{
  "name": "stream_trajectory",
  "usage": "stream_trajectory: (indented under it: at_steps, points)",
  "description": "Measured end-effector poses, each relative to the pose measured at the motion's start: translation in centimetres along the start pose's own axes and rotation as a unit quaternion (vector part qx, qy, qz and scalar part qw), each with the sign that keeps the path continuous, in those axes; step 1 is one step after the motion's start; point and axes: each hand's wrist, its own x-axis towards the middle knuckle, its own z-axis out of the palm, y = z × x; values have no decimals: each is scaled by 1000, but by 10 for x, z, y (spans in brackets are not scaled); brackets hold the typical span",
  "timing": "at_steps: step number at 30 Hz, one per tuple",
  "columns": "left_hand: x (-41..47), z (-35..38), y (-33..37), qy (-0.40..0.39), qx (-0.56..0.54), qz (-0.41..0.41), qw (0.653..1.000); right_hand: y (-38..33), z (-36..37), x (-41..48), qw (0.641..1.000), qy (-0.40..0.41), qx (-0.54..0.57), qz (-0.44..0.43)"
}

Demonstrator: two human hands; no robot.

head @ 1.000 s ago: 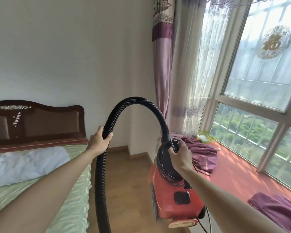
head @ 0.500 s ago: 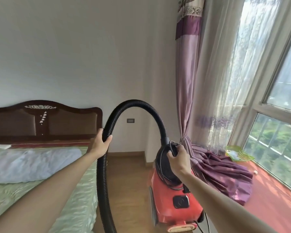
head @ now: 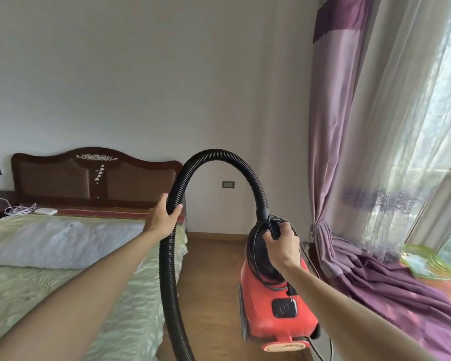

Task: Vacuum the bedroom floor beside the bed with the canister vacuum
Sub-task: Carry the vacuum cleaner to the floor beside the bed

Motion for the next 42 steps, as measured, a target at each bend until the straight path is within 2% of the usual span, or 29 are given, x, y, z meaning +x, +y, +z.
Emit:
stream_trajectory:
  at_steps: [19, 27, 35, 42]
  points:
    - [212, 68, -66, -41, 2, 10, 999, -10, 149, 143, 999, -7, -2, 46]
    - [268, 106, -92, -67, 6, 8, 998, -5, 192, 185, 997, -6, -4, 74]
    - [322, 153, -123, -78, 11, 2, 997, 26, 249, 243, 997, -11, -12, 79]
    - [383, 227, -158, -101, 38, -32, 994, 78, 312, 312, 993, -39, -11, 113]
